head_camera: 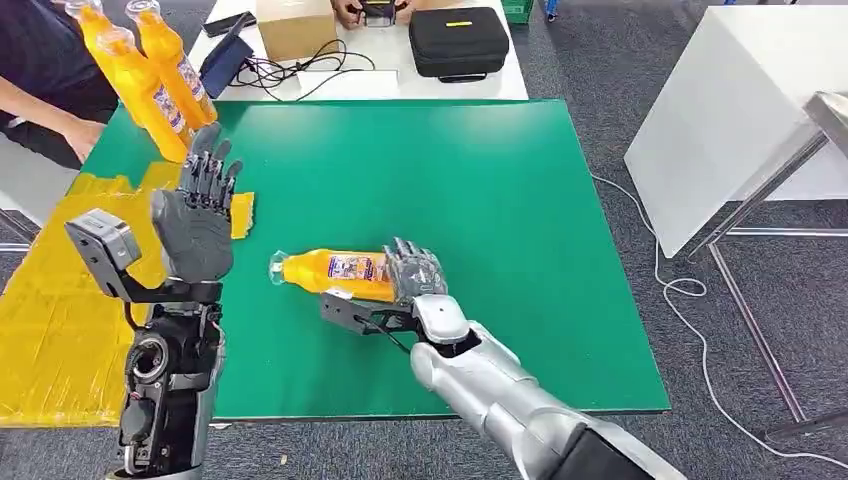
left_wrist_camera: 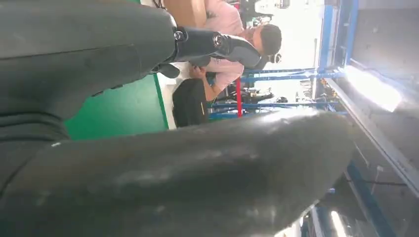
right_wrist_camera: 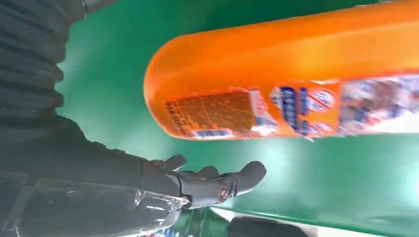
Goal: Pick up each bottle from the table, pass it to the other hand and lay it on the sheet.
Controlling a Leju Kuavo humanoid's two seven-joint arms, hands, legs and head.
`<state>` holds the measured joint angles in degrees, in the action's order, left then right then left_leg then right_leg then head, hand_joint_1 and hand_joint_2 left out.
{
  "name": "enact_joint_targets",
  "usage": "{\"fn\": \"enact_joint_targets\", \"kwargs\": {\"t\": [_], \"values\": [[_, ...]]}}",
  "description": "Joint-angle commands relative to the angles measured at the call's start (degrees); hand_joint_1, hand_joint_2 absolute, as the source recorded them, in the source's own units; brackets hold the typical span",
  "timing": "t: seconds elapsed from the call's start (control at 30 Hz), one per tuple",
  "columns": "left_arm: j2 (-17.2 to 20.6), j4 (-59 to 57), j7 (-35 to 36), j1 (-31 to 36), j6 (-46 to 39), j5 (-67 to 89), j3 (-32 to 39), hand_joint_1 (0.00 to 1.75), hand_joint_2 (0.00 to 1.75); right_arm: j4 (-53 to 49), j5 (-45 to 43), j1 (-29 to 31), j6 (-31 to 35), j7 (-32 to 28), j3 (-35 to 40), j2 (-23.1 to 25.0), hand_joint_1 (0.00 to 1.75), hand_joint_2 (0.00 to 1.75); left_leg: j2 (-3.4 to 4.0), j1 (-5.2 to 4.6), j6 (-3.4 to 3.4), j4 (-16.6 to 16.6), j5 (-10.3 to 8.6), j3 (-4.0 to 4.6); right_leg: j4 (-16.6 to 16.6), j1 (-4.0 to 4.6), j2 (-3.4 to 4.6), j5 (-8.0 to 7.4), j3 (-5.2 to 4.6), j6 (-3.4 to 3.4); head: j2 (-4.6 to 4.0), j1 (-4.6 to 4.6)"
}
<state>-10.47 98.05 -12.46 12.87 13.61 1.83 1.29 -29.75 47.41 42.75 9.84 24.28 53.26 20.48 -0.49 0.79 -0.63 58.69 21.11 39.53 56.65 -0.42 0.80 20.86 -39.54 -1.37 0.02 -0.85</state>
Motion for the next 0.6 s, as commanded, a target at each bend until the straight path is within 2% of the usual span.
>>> {"fn": "enact_joint_targets", "kwargs": {"t": [0.03,0.1,0.13,0.17,0.33,0.37,0.4,0.43,0.47,0.57,0.6], "values": [[-1.26,1.61,0.56,-0.91,0.73,0.55,3.67,0.0,0.0,6.21,1.24,3.44,-1.77,1.03,4.61,-0.48,0.0,1.75,0.0,-0.04,-0.02,-0.03,0.09,-0.28,0.0,-0.02,-0.07,0.1,0.27,0.01,0.0,0.0],[-1.76,3.08,0.92,-1.74,0.99,1.02,4.8,0.0,0.0,5.58,1.26,3.06,-2.43,1.36,5.08,-0.48,0.0,1.75,0.05,-0.05,-0.02,0.01,0.28,-0.7,0.06,-0.01,-0.1,0.29,0.67,0.03,0.0,0.0],[-1.76,3.08,0.92,-1.74,0.99,1.02,4.8,0.0,0.0,5.58,1.26,3.06,-2.43,1.36,5.08,-0.48,0.0,1.75,0.02,-0.03,-0.01,-0.02,0.09,-0.25,0.0,-0.01,-0.05,0.09,0.24,0.01,0.0,0.02],[-2.08,3.85,1.03,-2.32,1.24,1.36,5.43,0.0,0.0,5.05,1.35,2.91,-2.33,1.55,5.67,-0.48,0.0,1.75,0.06,-0.04,-0.01,0.01,0.2,-0.46,0.05,-0.01,-0.04,0.19,0.43,0.03,0.0,-0.02],[-2.58,5.48,1.11,-3.67,1.77,1.7,6.71,0.0,0.0,3.75,0.92,2.96,-2.53,1.87,6.97,-0.48,0.0,1.75,0.06,-0.03,-0.01,-0.02,0.11,-0.26,0.0,-0.01,-0.01,0.09,0.23,0.01,0.0,-0.02],[-2.56,5.64,1.11,-3.87,1.78,1.7,6.82,0.0,0.0,3.47,0.92,3.08,-2.65,1.87,7.1,-0.48,0.0,1.75,0.14,-0.06,-0.01,0.03,0.35,-0.76,0.09,0.0,-0.02,0.33,0.68,0.05,0.0,-0.02],[-2.79,6.29,1.08,-4.41,1.98,1.77,7.07,0.0,0.0,3.03,0.4,3.03,-3.34,2.28,7.64,-0.48,0.0,1.75,0.07,-0.02,-0.01,0.0,0.15,-0.33,0.02,0.01,-0.01,0.13,0.31,0.02,0.0,0.0],[-2.88,6.32,1.07,-4.61,2.13,1.76,7.2,0.0,0.0,3.0,0.13,3.09,-3.28,2.49,7.93,-0.48,0.0,1.75,0.09,-0.05,-0.01,0.02,0.28,-0.64,0.07,0.0,-0.05,0.28,0.59,0.03,0.0,0.0],[-2.82,6.34,0.79,-5.03,2.38,1.85,7.28,0.0,0.0,3.28,-0.43,3.12,-3.9,2.63,8.03,-0.48,0.0,1.75,0.06,-0.03,-0.01,-0.02,0.06,-0.15,-0.01,-0.02,0.0,0.04,0.13,0.0,0.0,0.0],[-2.77,6.2,0.27,-5.37,2.53,1.9,7.42,0.0,0.0,4.47,-0.33,3.11,-4.32,2.79,8.53,-0.48,0.0,1.75,0.04,-0.04,-0.02,0.01,0.19,-0.45,0.03,-0.01,-0.07,0.19,0.42,0.02,0.0,0.0],[-2.71,6.2,0.12,-5.6,2.7,1.88,7.41,0.0,0.0,4.9,-0.38,3.1,-4.8,2.83,8.76,-0.48,0.0,1.75,0.02,-0.04,-0.01,-0.01,0.1,-0.26,0.01,-0.01,-0.06,0.1,0.24,0.01,0.0,-0.02]]}}
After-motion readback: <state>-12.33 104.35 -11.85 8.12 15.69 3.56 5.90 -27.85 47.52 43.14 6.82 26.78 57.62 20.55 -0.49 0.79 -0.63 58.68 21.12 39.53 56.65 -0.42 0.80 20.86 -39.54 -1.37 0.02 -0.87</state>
